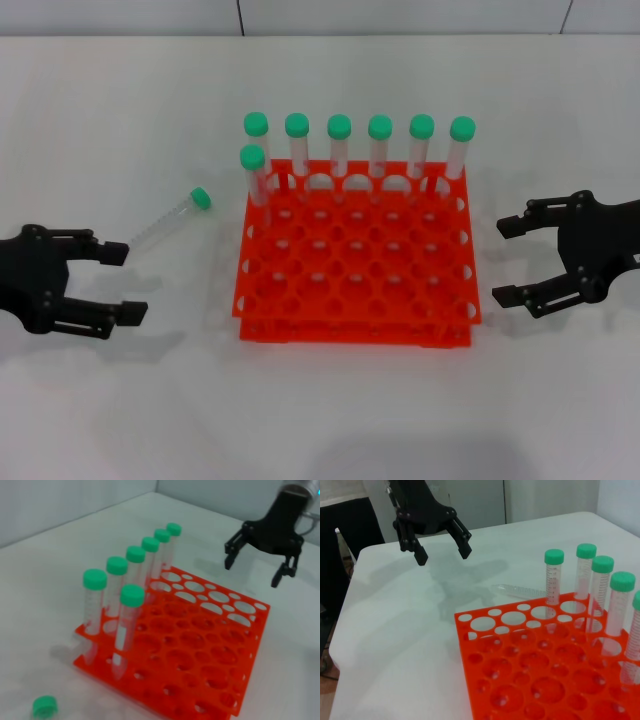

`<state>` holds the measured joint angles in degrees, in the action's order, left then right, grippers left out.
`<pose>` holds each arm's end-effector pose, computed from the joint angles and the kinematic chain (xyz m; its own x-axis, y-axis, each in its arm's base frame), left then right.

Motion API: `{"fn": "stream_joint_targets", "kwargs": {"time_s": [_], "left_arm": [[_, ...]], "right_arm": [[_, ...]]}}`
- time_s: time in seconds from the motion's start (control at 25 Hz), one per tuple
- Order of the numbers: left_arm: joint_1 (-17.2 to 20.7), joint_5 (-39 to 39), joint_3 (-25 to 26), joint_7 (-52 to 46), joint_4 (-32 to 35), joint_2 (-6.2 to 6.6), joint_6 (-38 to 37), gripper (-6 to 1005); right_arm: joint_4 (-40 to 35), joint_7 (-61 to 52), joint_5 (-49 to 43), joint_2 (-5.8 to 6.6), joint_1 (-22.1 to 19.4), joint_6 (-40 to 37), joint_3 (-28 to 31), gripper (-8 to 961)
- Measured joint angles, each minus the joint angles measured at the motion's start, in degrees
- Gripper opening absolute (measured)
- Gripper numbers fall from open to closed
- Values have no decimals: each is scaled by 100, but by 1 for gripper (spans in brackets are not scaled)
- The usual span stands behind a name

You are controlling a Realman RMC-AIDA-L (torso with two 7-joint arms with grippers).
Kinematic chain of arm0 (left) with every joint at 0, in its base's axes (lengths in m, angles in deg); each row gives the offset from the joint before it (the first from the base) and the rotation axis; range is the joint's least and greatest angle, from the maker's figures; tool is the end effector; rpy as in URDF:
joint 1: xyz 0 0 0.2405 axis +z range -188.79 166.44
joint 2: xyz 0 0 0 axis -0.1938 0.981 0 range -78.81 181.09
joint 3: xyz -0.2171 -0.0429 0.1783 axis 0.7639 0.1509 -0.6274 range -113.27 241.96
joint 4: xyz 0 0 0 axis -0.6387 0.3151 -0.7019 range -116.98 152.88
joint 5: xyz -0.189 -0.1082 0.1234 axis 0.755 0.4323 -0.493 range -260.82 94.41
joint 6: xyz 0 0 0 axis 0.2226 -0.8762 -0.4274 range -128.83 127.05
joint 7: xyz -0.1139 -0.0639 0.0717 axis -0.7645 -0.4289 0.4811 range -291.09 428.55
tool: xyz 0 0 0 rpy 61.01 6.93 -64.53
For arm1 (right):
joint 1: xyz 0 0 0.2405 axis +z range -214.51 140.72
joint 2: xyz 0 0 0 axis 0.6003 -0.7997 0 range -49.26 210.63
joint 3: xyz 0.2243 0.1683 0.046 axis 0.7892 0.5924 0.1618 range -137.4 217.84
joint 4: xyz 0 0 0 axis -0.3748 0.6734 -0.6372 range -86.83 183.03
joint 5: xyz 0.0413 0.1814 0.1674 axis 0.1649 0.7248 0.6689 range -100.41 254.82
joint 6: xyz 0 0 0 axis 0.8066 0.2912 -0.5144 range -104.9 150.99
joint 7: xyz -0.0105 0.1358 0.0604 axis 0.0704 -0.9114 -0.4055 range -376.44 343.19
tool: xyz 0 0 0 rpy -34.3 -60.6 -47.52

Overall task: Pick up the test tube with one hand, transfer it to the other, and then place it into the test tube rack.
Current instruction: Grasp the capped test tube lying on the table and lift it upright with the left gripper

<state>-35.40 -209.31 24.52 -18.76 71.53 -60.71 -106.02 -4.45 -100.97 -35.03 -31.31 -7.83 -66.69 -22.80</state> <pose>-0.3424 0.3361 0.0790 0.8851 0.4052 0.2289 0.4378 -0.8918 -0.1141 0.2727 0.3913 0.0156 0.9712 -0.1470 -0.1875 -0.1728 -0.9763 -0.1299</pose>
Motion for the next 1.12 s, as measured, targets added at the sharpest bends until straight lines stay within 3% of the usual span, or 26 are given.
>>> {"fn": "stream_joint_targets", "kwargs": {"time_s": [0.08,0.12,0.44,0.56,0.72,1.12], "left_arm": [[52,-1,-5,-243,205,-42,-21,874],[186,-137,-16,-853,826,-187,-65,874],[337,-977,-28,-2194,2528,-610,-415,873],[285,-1256,-82,-2705,2876,-635,-413,873],[62,-1642,-145,-3432,2964,-567,-353,873],[-403,-2397,-160,-3865,2539,-455,40,872]], "right_arm": [[-1,7,0,8,-4,-2,0,873],[-2,9,0,10,-5,-4,1,872],[-52,14,0,8,-6,-22,8,872],[-98,15,0,-3,-6,-23,4,872],[-137,15,0,-24,-12,-23,0,872],[-134,49,0,-86,16,-21,-11,872]]}}
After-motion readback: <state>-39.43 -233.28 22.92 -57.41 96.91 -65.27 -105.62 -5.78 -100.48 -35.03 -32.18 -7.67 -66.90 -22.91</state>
